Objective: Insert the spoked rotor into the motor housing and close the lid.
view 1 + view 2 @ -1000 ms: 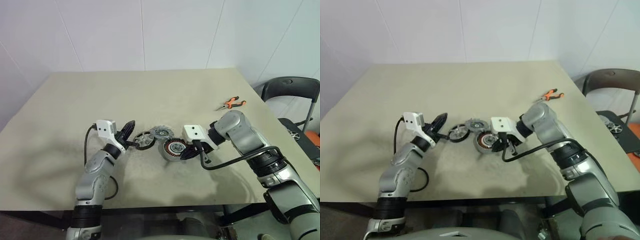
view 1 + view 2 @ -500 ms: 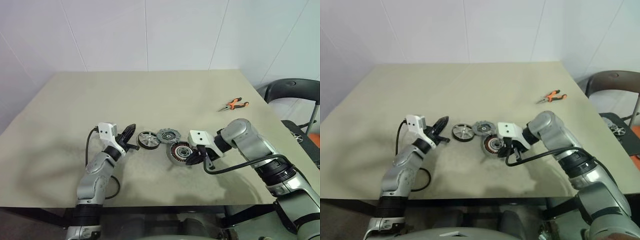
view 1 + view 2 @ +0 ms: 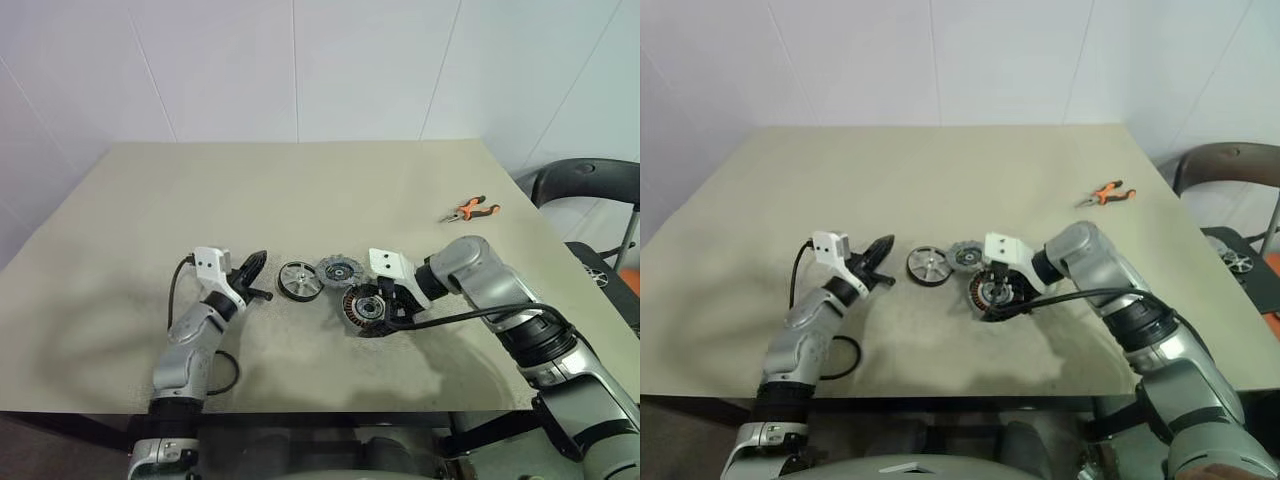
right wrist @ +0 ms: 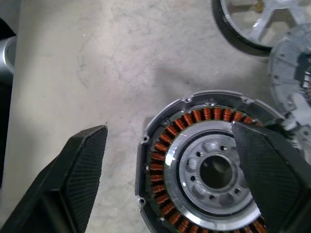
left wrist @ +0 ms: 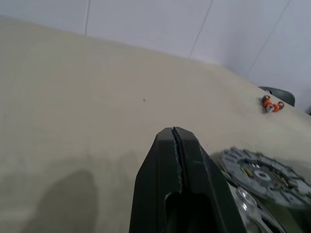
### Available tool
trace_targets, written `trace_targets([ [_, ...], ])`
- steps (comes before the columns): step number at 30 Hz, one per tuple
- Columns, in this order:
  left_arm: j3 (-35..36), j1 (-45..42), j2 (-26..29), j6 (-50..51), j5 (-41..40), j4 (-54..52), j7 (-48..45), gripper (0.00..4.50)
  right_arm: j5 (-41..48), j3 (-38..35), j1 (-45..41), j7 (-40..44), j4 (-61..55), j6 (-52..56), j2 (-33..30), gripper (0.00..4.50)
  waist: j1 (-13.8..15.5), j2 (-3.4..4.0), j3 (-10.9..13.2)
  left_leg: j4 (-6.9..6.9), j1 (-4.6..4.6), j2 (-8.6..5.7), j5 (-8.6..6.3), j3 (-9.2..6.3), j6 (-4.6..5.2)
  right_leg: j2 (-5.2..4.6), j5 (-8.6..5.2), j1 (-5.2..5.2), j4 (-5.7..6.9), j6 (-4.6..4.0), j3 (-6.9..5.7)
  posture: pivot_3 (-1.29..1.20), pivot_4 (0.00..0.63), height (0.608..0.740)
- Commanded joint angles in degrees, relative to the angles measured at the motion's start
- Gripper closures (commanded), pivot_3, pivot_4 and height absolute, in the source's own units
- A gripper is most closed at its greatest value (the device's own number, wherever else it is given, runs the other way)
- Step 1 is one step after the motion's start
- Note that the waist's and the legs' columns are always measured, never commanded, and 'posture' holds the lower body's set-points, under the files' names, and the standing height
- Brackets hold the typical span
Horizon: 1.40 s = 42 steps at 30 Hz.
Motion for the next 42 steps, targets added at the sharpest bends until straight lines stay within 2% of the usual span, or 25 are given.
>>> trace_targets([
  [1,0.53,-0.63,0.04,-1.63,-0.11,-0.72,-0.49,4.50,5.21,-2.02,-2.83,3.53,-2.79,4.67,-1.88,0.45,0.00,0.00,0.00,0.00,-0.01,0.00,-0.01,0.00,0.01,0.00,0.00,0.00,0.00,0.01,0.00,0.00,0.000,0.740],
  [5,0.34,0.43,-0.63,-2.17,0.07,-1.44,-0.35,4.50,10.34,-7.88,-5.10,2.46,-3.58,5.73,-2.25,0.45,-0.03,0.01,0.00,0.00,-0.12,0.00,-0.02,0.01,0.03,-0.01,0.05,-0.02,0.00,0.08,0.00,0.00,0.000,0.740],
  [7,0.60,0.52,-0.64,-2.46,0.02,-1.25,-0.46,4.50,7.08,-10.83,-3.44,-5.01,-2.11,-3.38,-1.76,0.45,0.12,0.01,-0.01,0.01,-0.13,0.00,-0.02,0.00,0.03,-0.01,0.08,-0.03,0.00,0.14,-0.02,0.00,0.000,0.740],
  [10,1.28,-0.08,-0.28,-2.86,-0.14,-0.16,-0.75,4.50,5.41,-15.50,-0.40,-14.33,-0.75,-8.79,-0.47,0.45,0.09,0.01,-0.02,0.06,-0.13,-0.01,-0.04,-0.01,0.05,-0.02,0.07,-0.07,-0.02,0.13,-0.04,0.00,0.000,0.740],
  [13,1.67,-0.27,0.03,-3.13,-0.25,0.21,-1.03,4.50,3.48,-21.17,4.44,-27.12,0.78,-9.77,1.89,0.45,0.10,0.00,-0.05,0.09,-0.15,-0.02,-0.06,0.00,0.10,-0.04,0.09,0.05,-0.04,0.16,-0.04,0.00,0.000,0.740],
  [17,1.31,-0.17,0.08,-3.31,0.04,0.04,-1.28,4.50,2.76,-27.25,13.03,-39.37,-1.26,-8.00,5.02,0.45,0.09,0.08,-0.10,0.21,-0.40,-0.02,-0.07,0.01,0.11,-0.05,0.12,-0.14,0.01,0.21,-0.03,0.00,0.000,0.740],
  [20,0.31,-0.55,-0.06,-3.13,0.41,0.00,-1.68,4.50,3.25,-29.86,19.68,-45.62,-5.70,-5.65,7.73,0.45,0.02,0.18,-0.14,0.29,-0.48,-0.02,-0.08,0.00,0.13,-0.04,0.13,-0.18,0.05,0.22,-0.04,0.00,0.000,0.740],
  [30,-0.68,-4.01,0.37,-2.03,0.81,2.08,-2.80,4.50,5.13,-30.23,27.93,-53.46,-14.07,-1.23,13.02,0.45,0.01,0.25,-0.13,0.71,-0.32,0.00,-0.07,0.01,0.21,-0.02,0.07,-0.04,0.52,0.15,-0.04,0.00,0.000,0.740],
  [37,-0.92,-4.42,0.21,-1.57,1.06,1.71,-2.49,4.50,4.80,-32.50,26.44,-58.98,-6.45,-2.21,14.45,0.45,-0.06,0.24,-0.12,0.75,-0.29,-0.02,0.07,0.03,0.46,0.02,0.08,0.02,0.52,0.18,-0.04,0.00,0.000,0.740],
  [42,-0.89,-4.17,0.42,-0.83,0.98,0.97,-2.18,4.50,4.37,-30.83,25.12,-60.34,-3.20,-3.98,15.17,0.45,-0.09,0.24,-0.12,0.75,-0.29,-0.01,0.08,0.03,0.48,0.05,0.07,0.02,0.53,0.18,-0.04,0.00,0.000,0.740],
])
